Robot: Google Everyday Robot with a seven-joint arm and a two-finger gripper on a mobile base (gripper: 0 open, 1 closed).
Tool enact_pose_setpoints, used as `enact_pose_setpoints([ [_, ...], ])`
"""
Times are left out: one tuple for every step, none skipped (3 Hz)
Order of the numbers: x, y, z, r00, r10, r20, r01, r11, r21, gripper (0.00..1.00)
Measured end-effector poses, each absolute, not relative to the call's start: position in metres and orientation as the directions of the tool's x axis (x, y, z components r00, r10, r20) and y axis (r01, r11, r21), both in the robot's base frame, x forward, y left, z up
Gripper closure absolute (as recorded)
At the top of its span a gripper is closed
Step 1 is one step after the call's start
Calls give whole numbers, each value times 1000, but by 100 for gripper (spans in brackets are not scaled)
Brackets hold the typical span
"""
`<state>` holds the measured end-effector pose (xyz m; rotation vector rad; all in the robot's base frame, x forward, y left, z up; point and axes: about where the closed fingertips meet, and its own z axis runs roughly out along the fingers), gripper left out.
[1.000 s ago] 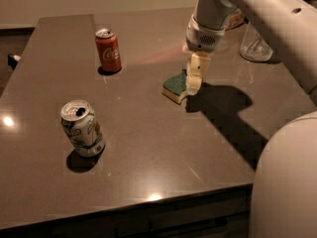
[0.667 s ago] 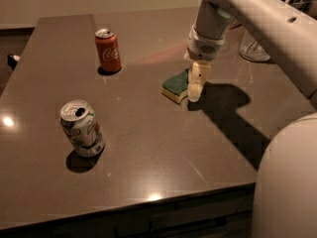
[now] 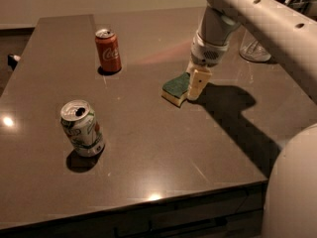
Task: Move sponge near 7up can
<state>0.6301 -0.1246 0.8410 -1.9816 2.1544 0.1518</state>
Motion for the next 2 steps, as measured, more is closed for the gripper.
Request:
enact_pose_setpoints([
  [622,-106,856,-37,-966,-255,-996,57,-72,69],
  [605,-73,877,36,-960,-278,-996,-13,-86,93],
])
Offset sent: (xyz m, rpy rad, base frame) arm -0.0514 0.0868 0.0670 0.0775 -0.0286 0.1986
